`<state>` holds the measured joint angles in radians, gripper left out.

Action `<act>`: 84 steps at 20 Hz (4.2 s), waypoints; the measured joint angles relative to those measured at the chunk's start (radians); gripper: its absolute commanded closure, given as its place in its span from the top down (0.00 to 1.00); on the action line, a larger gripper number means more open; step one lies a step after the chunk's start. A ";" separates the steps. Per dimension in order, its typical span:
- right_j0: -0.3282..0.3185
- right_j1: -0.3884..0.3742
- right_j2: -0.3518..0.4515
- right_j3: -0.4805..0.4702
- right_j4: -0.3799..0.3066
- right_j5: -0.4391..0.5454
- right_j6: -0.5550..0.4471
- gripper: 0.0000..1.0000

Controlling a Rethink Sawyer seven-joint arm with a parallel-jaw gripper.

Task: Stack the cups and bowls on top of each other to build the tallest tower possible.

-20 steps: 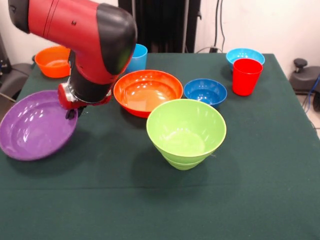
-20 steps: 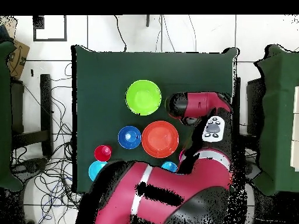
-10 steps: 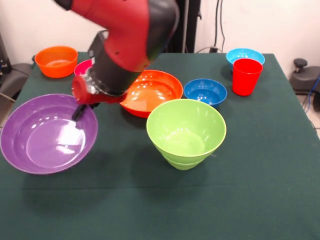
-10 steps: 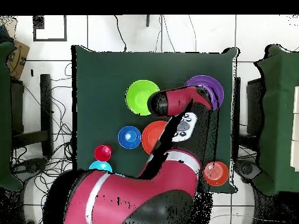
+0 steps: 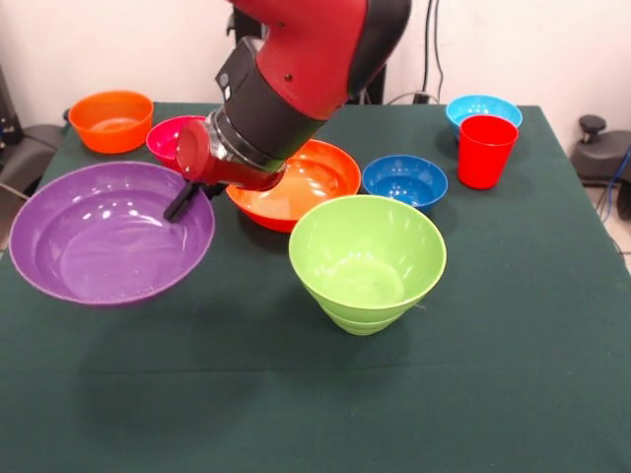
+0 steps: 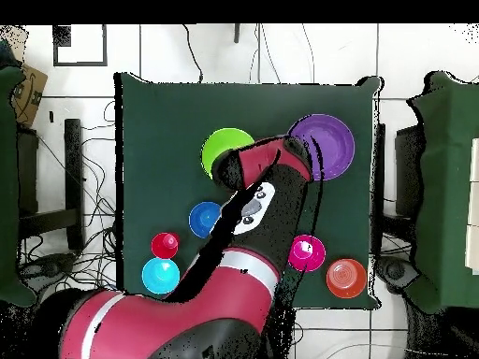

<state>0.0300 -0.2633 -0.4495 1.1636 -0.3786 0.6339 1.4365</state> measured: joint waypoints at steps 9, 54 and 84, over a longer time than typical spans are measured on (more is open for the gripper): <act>0.007 -0.045 -0.037 0.081 0.000 -0.056 0.047 0.00; 0.125 -0.158 -0.033 0.097 0.210 0.083 0.048 0.00; 0.273 -0.014 -0.039 -0.064 0.280 0.200 0.253 0.00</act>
<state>0.3033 -0.2770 -0.4881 1.0996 -0.0986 0.8343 1.6896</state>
